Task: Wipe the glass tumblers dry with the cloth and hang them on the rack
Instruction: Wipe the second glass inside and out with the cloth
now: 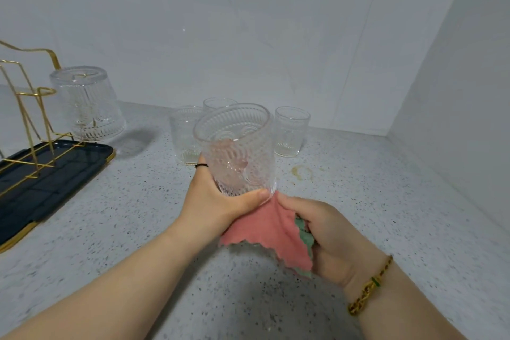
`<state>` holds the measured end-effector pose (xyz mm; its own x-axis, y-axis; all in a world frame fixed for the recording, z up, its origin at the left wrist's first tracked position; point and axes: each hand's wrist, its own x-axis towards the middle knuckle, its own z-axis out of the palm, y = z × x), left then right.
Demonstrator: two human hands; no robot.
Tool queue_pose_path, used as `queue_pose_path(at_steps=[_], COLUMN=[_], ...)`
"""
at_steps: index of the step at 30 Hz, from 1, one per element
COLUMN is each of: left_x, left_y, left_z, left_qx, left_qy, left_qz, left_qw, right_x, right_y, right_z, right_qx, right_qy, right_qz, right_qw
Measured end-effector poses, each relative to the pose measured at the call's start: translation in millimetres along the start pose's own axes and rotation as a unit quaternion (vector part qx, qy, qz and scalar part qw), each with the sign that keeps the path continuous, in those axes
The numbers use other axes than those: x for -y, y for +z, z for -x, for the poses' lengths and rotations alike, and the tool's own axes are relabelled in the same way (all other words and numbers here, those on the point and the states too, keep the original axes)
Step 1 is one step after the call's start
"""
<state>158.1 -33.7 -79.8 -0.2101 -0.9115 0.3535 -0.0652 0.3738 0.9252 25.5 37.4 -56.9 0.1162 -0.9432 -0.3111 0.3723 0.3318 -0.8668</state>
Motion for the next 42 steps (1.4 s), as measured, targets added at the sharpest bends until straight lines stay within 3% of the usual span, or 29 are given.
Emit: queue_pose_path(at_steps=[3,6,8,12,15,19,22,25,28,31,33,35,39,42], left_x=[0.4,0.2,0.3,-0.1,-3.2,-4.0,-3.8,-3.7,-4.1,-5.1,-5.8,-7.7,-11.8,-9.2], left_y=[-2.0,-0.2,2.1,0.8,-2.4,-4.5,-2.9,-1.1,-1.1,-5.8,-9.2,-12.0,-9.4,-8.3], left_z=[-2.0,0.2,3.0,1.5,-0.1,1.2,2.0,3.4,3.7,2.0,-0.5,-0.2,5.0,4.4], left_qx=[-0.007,0.011,0.028,0.021,-0.001,0.012,0.047,0.073,0.081,0.086,0.099,0.118,0.149,0.143], left_qy=[-0.008,0.005,0.009,0.006,0.004,0.007,-0.005,0.006,0.012,0.01,0.015,0.02,0.052,0.068], left_qz=[0.001,0.0,-0.007,0.0,-0.009,-0.04,-0.069,-0.102,-0.133,-0.163,-0.179,-0.195,-0.235,-0.234], left_qw=[1.0,1.0,1.0,1.0,1.0,0.999,0.997,0.992,0.988,0.983,0.979,0.973,0.959,0.959], right_x=[7.2,9.6,5.6,4.5,14.6,29.6,27.5,10.5,-0.1,8.8,17.1,22.3,16.0,14.2], right_y=[-7.5,-5.8,1.0,-0.7,-12.2,-12.7,-7.8,-1.1,-0.4,-0.7,-5.4,-10.1,-10.0,-9.4], right_z=[1.5,0.6,-2.1,-3.4,1.7,16.1,24.8,20.0,11.9,19.3,24.3,23.1,15.7,14.9], right_qx=[-0.029,-0.05,-0.021,-0.003,-0.103,-0.233,-0.247,-0.17,-0.092,-0.033,-0.015,-0.037,-0.055,-0.082], right_qy=[-0.011,-0.06,-0.084,-0.074,-0.081,-0.287,-0.41,-0.469,-0.455,-0.372,-0.378,-0.385,-0.342,-0.36], right_qz=[0.009,-0.093,-0.135,-0.072,-0.019,-0.037,0.119,0.311,0.456,0.471,0.44,0.429,0.531,0.544], right_qw=[0.999,0.993,0.987,0.995,0.991,0.928,0.87,0.809,0.759,0.799,0.814,0.816,0.773,0.754])
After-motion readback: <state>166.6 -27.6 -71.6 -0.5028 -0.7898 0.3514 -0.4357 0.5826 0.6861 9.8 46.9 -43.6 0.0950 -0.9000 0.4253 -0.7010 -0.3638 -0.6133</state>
